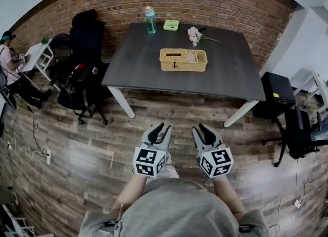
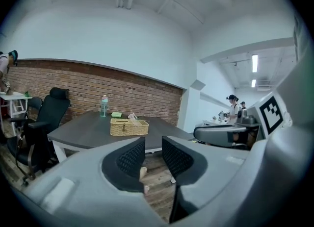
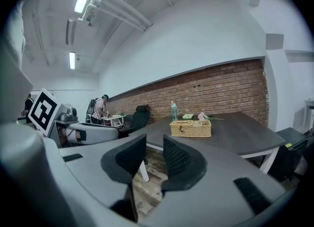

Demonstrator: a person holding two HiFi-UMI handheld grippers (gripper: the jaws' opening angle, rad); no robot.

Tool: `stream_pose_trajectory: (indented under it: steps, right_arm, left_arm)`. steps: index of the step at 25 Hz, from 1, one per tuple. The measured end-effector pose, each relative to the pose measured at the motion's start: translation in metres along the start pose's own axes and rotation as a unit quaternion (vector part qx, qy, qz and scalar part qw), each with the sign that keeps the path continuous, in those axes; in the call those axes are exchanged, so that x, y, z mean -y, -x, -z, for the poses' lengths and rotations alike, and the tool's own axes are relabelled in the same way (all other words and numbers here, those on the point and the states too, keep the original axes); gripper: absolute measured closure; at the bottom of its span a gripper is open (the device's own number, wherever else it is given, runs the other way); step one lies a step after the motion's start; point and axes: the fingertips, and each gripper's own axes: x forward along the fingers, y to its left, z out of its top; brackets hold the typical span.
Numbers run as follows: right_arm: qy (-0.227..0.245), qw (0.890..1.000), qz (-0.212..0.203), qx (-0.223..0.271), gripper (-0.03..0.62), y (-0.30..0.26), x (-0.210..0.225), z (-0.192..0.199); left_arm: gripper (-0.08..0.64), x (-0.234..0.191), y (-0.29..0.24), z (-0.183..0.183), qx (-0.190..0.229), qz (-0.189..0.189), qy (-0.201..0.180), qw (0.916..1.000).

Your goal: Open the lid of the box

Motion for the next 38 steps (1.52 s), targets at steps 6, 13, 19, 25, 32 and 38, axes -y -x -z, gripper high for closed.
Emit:
stream_pose_trajectory:
  steps: [6,13,19,25,32,38]
  right_arm:
    - [-0.007,1.0,0.008,0.003,0.437,-0.05,0.02,-0.021]
    - [-0.012,1.0,0.01,-0.007,0.388,-0.109,0.038,-0.032]
    - [-0.015,1.0,0.018,-0.005,0.367,-0.155,0.055,-0.044]
    - [-0.016,1.0,0.025,-0.004,0.351,-0.193,0.067,-0.051]
    - [-0.011,0.999,0.029,-0.013,0.348,-0.223,0.08,-0.053]
    - [-0.011,0.999,0.039,-0.014,0.348,-0.239,0.091,-0.055]
  left_arm:
    - [0.423,-0.033,-0.039,-0.023,0.001,0.014,-0.006,0.9999]
    - [0.399,-0.076,-0.084,-0.042,0.004,0.023,-0.006,0.9997]
    - [0.373,-0.109,-0.117,-0.05,0.001,0.032,-0.006,0.9995]
    - [0.364,-0.141,-0.145,-0.057,-0.002,0.04,-0.006,0.9992]
    - [0.362,-0.164,-0.169,-0.059,-0.005,0.042,-0.002,0.9991]
    - [0.362,-0.176,-0.183,-0.061,-0.008,0.048,-0.001,0.9988]
